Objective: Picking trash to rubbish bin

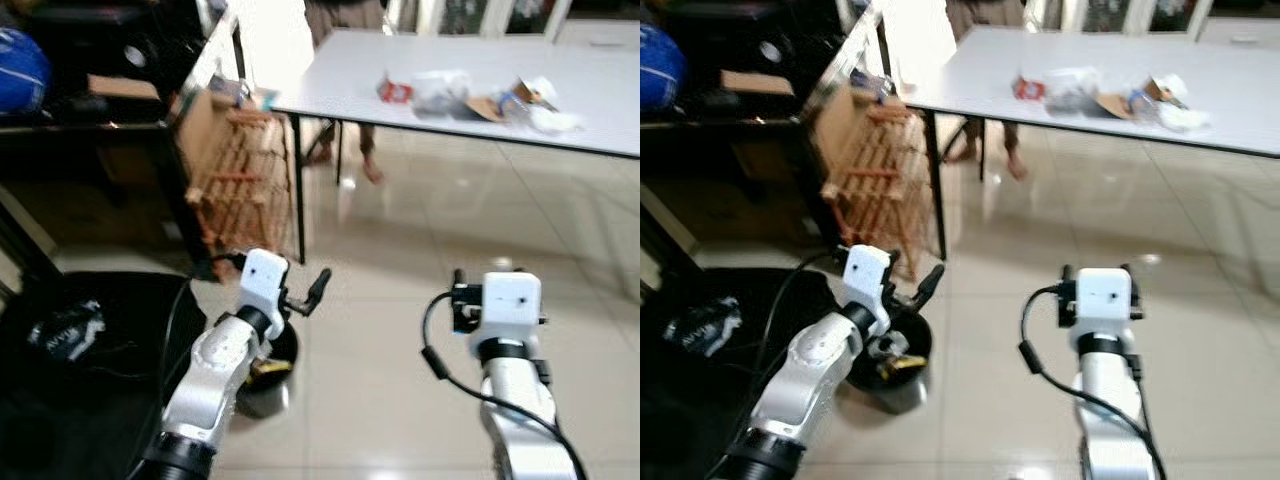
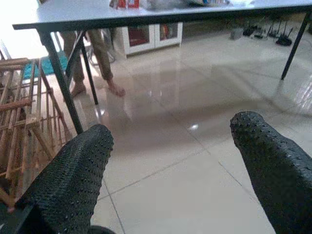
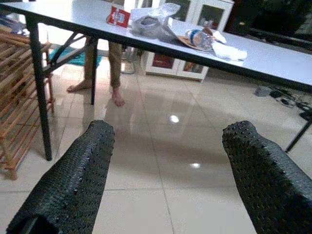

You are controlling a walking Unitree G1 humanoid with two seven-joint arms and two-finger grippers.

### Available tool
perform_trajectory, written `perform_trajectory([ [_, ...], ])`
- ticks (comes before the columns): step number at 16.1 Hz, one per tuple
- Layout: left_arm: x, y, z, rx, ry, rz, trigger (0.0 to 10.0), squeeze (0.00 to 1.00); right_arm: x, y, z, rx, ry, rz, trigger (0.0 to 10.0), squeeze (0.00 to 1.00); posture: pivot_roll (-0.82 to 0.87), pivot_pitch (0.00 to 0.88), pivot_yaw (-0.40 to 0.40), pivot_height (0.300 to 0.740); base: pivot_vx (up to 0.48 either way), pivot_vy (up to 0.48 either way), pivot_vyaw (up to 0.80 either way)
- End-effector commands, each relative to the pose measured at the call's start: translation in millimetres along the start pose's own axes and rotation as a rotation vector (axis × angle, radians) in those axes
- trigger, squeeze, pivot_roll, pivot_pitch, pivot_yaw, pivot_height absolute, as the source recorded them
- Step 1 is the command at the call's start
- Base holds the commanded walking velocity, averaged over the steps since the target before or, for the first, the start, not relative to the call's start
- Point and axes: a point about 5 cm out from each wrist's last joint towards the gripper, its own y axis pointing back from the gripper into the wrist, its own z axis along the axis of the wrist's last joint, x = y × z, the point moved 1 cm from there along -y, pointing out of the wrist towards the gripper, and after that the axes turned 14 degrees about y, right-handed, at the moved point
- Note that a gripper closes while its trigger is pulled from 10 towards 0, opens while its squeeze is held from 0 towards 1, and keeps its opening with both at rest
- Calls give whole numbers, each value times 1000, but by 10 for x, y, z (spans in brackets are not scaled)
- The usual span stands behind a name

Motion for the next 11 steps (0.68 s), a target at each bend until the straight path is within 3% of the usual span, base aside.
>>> perform_trajectory([
  [1, -5, -7, -12, 1, 3, -1, 10000, 0, -28, -9, 29, -7, 7, -7, 10000, 0, -72, 70, 46, 740, 0, -472, 0],
  [11, -9, -40, -25, -1, 0, 1, 10000, 0, -17, -32, 40, -12, 7, -4, 10000, 0, -80, 64, 44, 740, 0, -464, 0],
])
